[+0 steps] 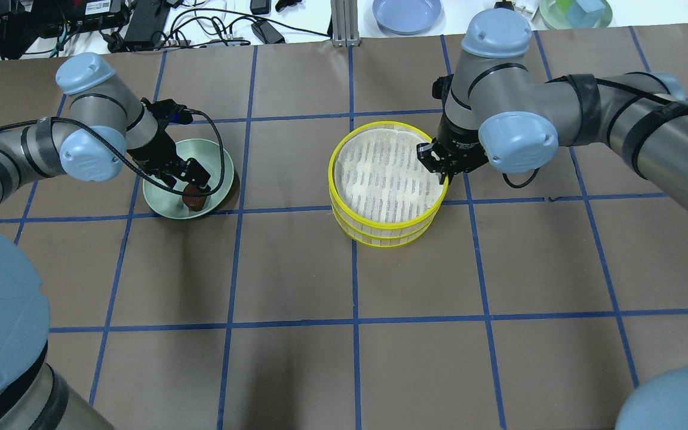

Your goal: Stack buns with steamer

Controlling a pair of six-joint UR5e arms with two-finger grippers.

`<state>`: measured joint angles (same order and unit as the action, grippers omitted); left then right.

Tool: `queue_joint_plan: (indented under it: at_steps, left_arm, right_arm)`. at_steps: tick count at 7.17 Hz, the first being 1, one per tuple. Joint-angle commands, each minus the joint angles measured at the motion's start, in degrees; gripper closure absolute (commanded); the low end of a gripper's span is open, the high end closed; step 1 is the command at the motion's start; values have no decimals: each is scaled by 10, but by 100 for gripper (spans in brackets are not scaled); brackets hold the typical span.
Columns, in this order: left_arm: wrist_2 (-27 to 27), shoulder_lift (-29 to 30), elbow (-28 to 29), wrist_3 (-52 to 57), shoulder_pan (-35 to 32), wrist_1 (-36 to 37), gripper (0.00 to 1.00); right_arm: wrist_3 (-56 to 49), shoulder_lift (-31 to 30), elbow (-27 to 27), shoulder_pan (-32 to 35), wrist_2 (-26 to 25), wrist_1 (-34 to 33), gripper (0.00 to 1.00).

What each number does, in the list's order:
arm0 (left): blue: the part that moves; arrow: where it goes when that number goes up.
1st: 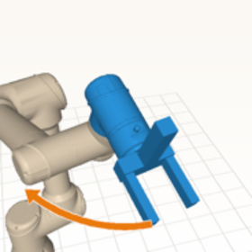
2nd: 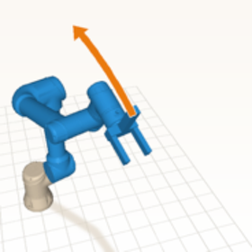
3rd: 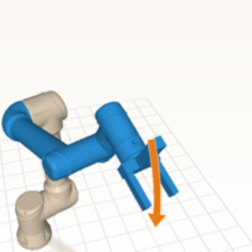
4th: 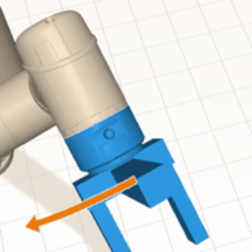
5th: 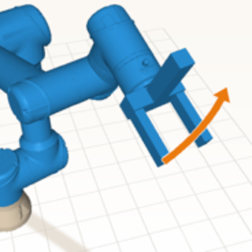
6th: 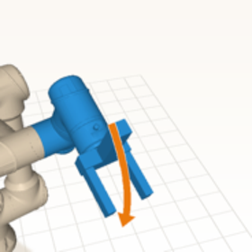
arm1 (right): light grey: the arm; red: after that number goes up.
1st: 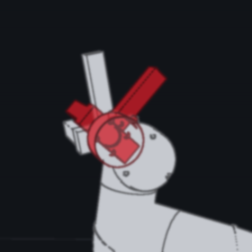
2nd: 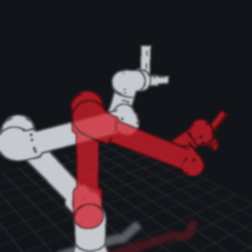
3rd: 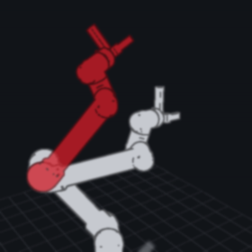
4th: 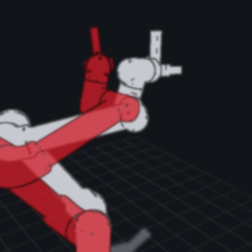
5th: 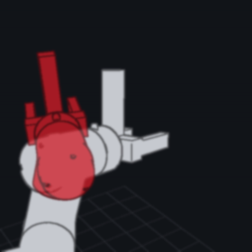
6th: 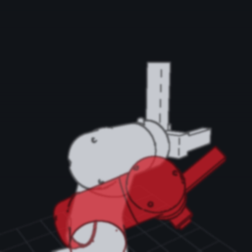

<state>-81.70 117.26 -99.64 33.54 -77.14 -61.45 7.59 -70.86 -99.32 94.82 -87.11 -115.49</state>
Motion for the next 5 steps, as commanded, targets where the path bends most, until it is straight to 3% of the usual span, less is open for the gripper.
queue_joint_plan:
  at_steps: [1,2,3,5]
  left_arm:
    - [8,10,1,-1,0,0,68]
    - [7,10,8,0,0,0,88]
    - [7,10,13,-4,1,1,100]
    - [7,-4,43,-25,0,0,100]
  right_arm:
    - [18,2,1,0,4,-5,100]
    - [43,3,7,1,2,-4,100]
    - [45,2,9,1,-1,-1,100]
    - [77,1,15,8,-23,16,100]
